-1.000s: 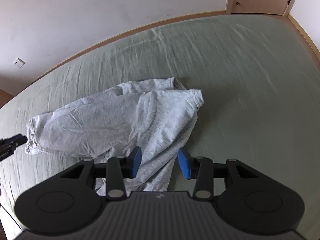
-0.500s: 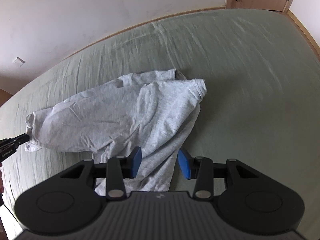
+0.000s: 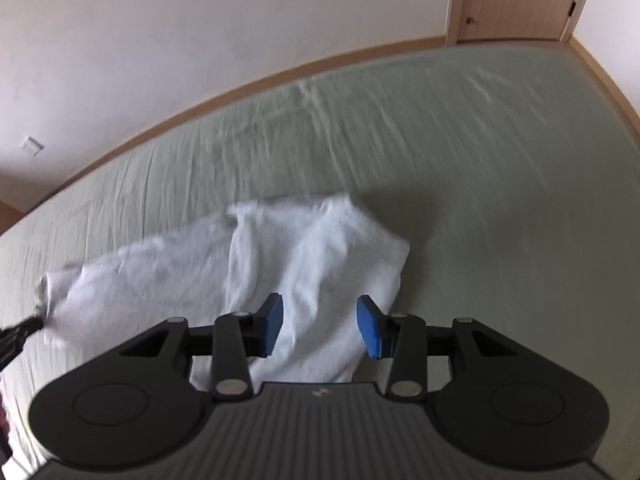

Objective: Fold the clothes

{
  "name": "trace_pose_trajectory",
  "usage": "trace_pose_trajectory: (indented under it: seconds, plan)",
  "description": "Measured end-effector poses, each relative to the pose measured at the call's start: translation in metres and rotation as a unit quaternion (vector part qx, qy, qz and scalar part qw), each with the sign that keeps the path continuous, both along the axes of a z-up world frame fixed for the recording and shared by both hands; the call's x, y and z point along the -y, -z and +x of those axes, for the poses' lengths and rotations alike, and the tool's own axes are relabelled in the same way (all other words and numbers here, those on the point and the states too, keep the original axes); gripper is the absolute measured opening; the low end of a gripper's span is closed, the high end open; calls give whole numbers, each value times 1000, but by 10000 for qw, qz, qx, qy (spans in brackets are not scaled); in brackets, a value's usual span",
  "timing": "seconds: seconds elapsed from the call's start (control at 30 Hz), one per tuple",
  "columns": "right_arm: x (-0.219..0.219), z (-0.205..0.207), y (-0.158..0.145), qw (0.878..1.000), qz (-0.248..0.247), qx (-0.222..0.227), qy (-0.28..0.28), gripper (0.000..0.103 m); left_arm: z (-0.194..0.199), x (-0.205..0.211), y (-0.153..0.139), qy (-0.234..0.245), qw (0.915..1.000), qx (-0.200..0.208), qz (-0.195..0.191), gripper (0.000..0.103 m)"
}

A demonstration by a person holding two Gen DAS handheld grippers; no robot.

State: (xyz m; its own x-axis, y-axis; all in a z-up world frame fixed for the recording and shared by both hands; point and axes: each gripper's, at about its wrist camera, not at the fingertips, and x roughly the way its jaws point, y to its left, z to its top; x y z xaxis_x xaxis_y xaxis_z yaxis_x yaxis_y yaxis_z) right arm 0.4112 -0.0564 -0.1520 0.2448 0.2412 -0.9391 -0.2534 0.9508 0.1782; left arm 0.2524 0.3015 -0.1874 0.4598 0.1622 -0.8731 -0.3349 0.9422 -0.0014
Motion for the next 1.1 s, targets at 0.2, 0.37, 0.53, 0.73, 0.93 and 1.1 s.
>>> trace_pose_trajectory:
  seconds: [0.2,0.37,0.53,0.73,0.93,1.1]
  plan:
    - [-32,28,12,9997,176,-78,-150,52,-11,-6,-6,-233,9994,219,-92,27]
    - [-52,32,21,9996,86,-161,-194,52,9,-6,-16,40,9994,317,95,42]
    - [-64,32,25,9994,5,-160,-299,52,30,-12,-2,69,9995,69,287,42]
    - [-72,37,36,9994,-33,-255,-237,52,34,-15,7,123,9998,-65,135,42]
    - [-81,36,52,9986,-303,-342,-279,8,36,-8,17,-6,9999,45,-148,14]
    - [-85,34,40,9991,-230,-117,-336,8,28,-8,0,-235,9992,309,-72,5]
